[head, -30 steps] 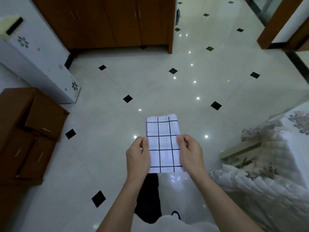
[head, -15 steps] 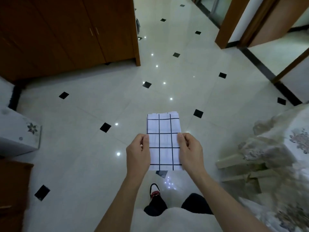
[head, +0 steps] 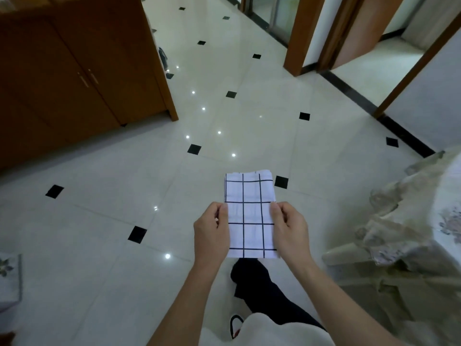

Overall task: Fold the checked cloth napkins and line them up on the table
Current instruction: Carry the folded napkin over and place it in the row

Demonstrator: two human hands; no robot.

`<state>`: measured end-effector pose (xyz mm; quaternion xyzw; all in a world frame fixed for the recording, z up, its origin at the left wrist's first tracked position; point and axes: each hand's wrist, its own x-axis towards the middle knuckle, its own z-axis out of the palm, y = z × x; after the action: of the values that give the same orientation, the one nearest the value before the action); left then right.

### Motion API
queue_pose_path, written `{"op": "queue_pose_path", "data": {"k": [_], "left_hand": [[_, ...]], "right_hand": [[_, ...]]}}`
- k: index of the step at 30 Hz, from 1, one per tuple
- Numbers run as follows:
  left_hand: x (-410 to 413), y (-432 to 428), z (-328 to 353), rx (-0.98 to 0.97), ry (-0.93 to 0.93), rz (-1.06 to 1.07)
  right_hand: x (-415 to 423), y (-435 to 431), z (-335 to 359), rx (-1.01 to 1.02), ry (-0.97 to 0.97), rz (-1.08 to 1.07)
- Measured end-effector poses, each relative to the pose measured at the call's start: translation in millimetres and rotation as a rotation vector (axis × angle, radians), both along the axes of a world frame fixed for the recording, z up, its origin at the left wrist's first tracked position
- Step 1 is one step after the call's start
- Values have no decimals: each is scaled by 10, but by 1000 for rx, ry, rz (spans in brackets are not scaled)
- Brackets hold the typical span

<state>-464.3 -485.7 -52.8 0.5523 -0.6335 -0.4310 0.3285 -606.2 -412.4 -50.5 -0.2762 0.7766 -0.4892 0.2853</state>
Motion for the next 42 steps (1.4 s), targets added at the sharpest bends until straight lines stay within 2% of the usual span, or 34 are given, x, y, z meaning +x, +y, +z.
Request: {"op": "queue_pose_path", "data": {"k": [10,15,30,35,42], "left_hand": [[-1504,-1661,-39,-5,-66,-259],[-2329,-2239,79,-22,-72,-408],[-4901,-2876,-33,18,-66,-959],[-5829,-3098,-20,32,-73,-1215],[-6709,-2821,64,84,-51,-1588]], "right_hand": [[-1261,-1382,-216,-74,-89,-247],[-1906,-1772,-101,-79,-80,-399],[-3682,-2045,-155,-34,-59,-964],[-4254,-2246,-87,5,-60,-1196],[-4585,-2126,66,41,-53,-1567]]}}
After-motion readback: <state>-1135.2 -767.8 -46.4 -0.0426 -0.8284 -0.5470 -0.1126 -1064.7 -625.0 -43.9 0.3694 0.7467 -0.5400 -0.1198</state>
